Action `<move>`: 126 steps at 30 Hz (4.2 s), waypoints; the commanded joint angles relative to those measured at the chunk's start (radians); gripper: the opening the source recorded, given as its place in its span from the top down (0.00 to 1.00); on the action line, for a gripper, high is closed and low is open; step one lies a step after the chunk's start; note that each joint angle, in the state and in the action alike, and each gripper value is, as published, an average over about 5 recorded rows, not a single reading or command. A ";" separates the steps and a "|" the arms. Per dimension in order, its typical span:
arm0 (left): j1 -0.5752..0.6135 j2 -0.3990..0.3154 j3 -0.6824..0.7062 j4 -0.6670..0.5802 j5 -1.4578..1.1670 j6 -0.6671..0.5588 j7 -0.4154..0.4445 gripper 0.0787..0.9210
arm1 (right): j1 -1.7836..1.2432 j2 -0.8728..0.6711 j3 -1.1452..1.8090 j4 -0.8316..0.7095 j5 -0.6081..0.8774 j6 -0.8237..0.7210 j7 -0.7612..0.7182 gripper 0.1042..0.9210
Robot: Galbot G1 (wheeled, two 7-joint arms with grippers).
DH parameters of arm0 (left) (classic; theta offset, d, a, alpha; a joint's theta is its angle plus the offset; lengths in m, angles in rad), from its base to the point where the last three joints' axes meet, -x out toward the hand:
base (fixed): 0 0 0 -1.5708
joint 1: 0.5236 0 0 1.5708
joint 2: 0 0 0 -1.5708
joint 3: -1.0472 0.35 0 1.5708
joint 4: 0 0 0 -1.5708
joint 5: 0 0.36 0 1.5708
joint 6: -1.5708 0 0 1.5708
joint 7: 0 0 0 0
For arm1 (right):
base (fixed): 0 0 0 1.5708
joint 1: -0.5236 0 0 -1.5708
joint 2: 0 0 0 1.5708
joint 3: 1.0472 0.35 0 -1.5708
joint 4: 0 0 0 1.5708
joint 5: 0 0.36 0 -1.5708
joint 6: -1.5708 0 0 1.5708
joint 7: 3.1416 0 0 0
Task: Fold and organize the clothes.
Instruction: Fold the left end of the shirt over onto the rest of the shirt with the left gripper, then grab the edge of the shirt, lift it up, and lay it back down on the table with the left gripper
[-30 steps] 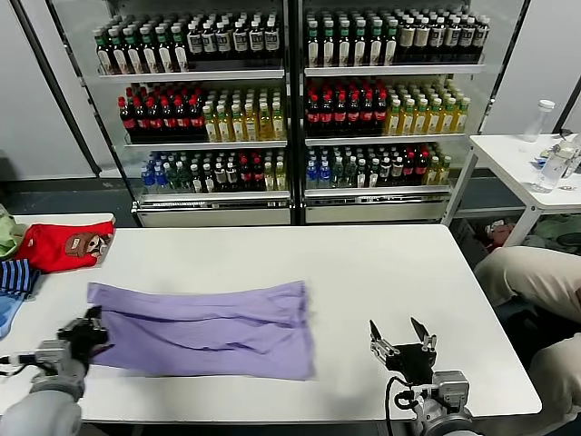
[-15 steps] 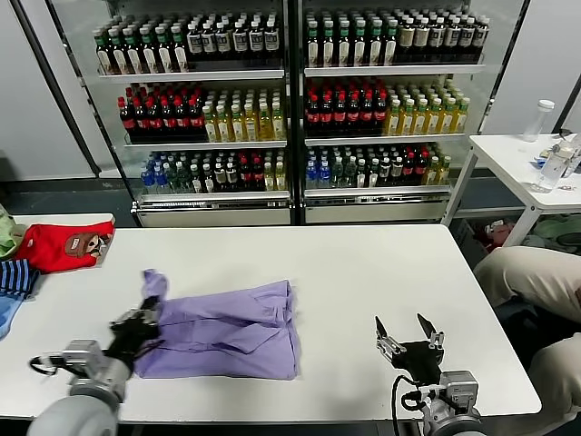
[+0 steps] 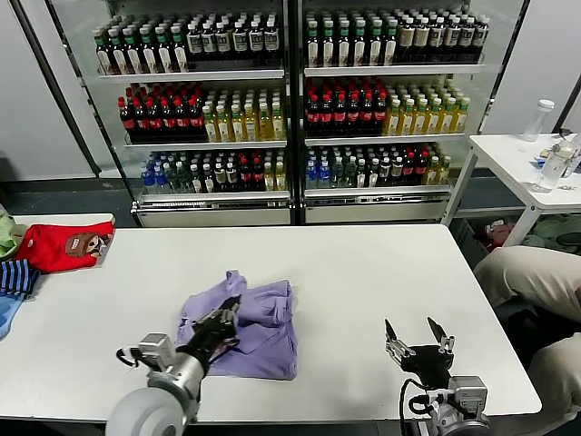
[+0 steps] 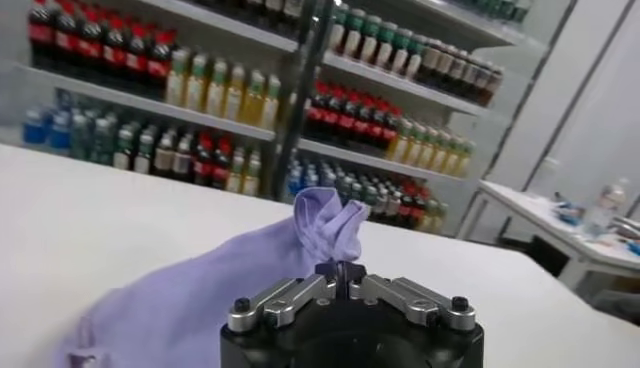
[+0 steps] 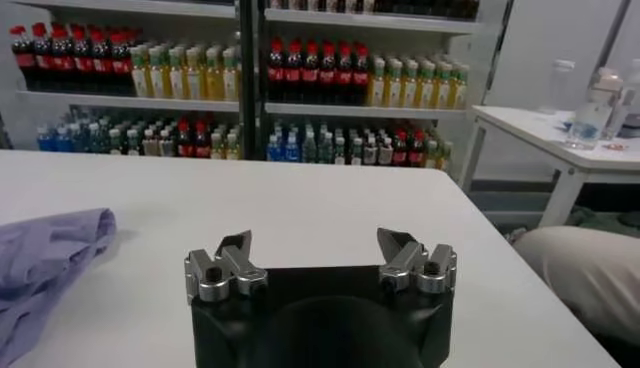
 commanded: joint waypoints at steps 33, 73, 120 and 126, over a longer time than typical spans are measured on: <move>0.075 0.046 -0.213 0.276 0.169 -0.062 0.031 0.12 | 0.048 0.006 -0.078 -0.034 -0.023 0.006 -0.005 0.12; 0.123 0.226 -0.561 -0.010 0.028 0.011 0.101 0.98 | 0.035 0.022 -0.057 -0.020 -0.036 0.006 -0.008 0.12; -0.074 0.039 -0.170 0.023 0.370 -0.259 0.188 0.43 | 0.293 -0.004 -0.150 -0.160 0.104 -0.027 -0.016 0.12; 0.051 0.077 -0.284 0.062 0.500 -0.386 0.203 0.22 | 0.444 0.063 -0.332 -0.265 0.224 -0.080 0.057 0.12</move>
